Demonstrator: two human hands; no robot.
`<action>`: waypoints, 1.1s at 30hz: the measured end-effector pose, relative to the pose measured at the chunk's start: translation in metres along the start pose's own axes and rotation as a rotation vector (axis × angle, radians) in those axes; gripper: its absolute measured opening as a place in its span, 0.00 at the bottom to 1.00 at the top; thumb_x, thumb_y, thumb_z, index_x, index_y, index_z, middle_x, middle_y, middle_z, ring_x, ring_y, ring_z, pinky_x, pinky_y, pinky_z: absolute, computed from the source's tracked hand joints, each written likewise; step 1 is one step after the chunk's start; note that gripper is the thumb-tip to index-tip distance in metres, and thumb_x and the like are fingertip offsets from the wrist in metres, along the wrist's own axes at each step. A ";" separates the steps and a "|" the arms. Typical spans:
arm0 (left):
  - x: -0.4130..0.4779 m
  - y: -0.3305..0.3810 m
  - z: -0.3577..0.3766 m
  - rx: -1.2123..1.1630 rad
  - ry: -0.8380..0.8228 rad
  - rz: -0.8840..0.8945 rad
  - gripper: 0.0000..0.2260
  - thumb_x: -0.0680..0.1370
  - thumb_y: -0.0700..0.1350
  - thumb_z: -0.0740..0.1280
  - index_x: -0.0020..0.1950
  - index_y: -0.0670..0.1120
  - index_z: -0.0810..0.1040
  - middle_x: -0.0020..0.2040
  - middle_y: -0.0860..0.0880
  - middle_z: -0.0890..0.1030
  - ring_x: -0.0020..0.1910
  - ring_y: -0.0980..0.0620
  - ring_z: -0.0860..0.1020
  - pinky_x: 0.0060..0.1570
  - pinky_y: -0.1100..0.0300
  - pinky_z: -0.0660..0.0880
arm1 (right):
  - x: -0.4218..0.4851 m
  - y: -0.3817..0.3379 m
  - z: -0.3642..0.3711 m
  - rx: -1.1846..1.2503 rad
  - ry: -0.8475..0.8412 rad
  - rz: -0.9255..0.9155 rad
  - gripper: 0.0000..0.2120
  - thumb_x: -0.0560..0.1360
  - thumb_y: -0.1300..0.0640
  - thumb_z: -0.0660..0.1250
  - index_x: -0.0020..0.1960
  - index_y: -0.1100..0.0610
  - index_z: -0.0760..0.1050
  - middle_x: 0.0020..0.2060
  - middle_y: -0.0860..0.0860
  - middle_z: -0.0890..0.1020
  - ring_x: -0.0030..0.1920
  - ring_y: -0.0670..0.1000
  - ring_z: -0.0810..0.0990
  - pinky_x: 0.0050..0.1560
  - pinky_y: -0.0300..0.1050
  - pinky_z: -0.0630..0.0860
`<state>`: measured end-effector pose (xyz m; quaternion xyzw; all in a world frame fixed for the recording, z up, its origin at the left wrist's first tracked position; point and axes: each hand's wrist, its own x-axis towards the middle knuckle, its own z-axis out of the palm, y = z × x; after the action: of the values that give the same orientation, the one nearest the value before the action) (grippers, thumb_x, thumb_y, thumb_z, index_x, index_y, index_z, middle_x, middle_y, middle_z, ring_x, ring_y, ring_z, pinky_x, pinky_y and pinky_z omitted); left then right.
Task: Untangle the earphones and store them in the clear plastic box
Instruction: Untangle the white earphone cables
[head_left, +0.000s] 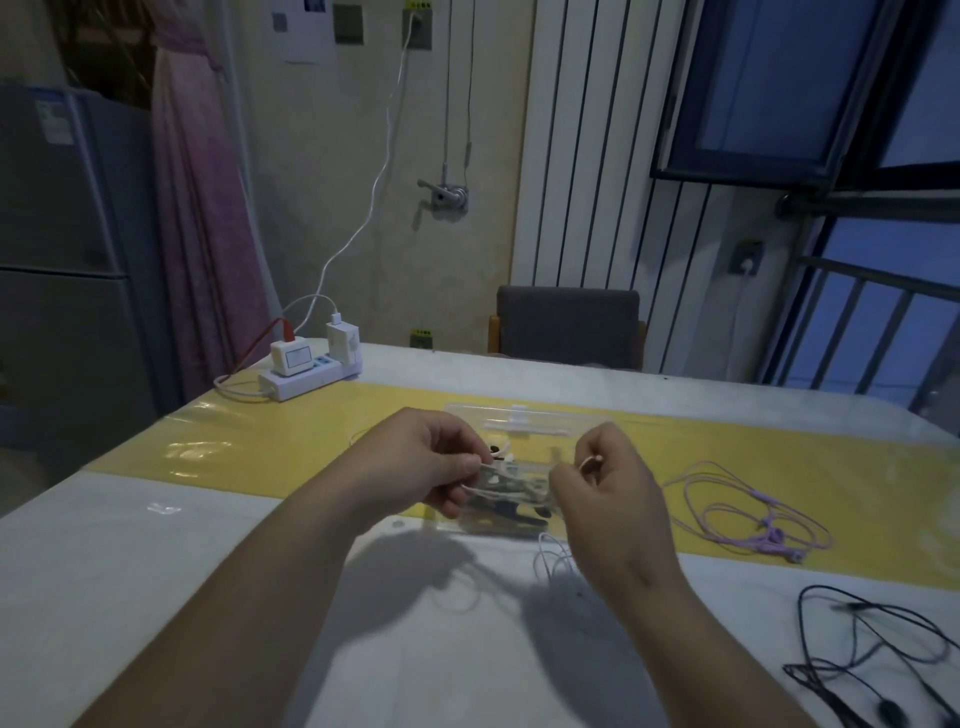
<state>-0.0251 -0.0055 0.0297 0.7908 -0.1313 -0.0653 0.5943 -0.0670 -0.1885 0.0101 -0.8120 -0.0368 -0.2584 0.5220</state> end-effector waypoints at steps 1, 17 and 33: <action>-0.001 -0.002 -0.002 0.063 0.002 -0.011 0.08 0.78 0.31 0.64 0.45 0.39 0.82 0.32 0.45 0.78 0.30 0.51 0.77 0.33 0.58 0.78 | -0.006 0.005 0.002 -0.016 -0.061 0.045 0.09 0.70 0.61 0.64 0.37 0.54 0.64 0.25 0.45 0.69 0.28 0.48 0.64 0.31 0.45 0.63; -0.007 -0.043 0.039 0.847 0.170 0.088 0.13 0.70 0.35 0.68 0.48 0.50 0.85 0.47 0.50 0.84 0.48 0.49 0.80 0.46 0.61 0.73 | -0.050 0.017 0.023 -0.807 -0.446 0.055 0.07 0.73 0.60 0.60 0.46 0.54 0.76 0.42 0.53 0.78 0.44 0.56 0.78 0.36 0.44 0.66; 0.011 -0.059 0.108 0.916 0.202 0.364 0.08 0.67 0.42 0.72 0.42 0.54 0.81 0.45 0.55 0.72 0.41 0.52 0.76 0.40 0.54 0.76 | -0.066 0.021 -0.001 -0.994 -0.372 0.161 0.20 0.78 0.60 0.57 0.70 0.53 0.65 0.61 0.53 0.79 0.60 0.56 0.78 0.54 0.48 0.73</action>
<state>-0.0350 -0.0928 -0.0571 0.9371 -0.2241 0.1806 0.1977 -0.1176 -0.1845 -0.0374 -0.9936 0.0605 -0.0556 0.0777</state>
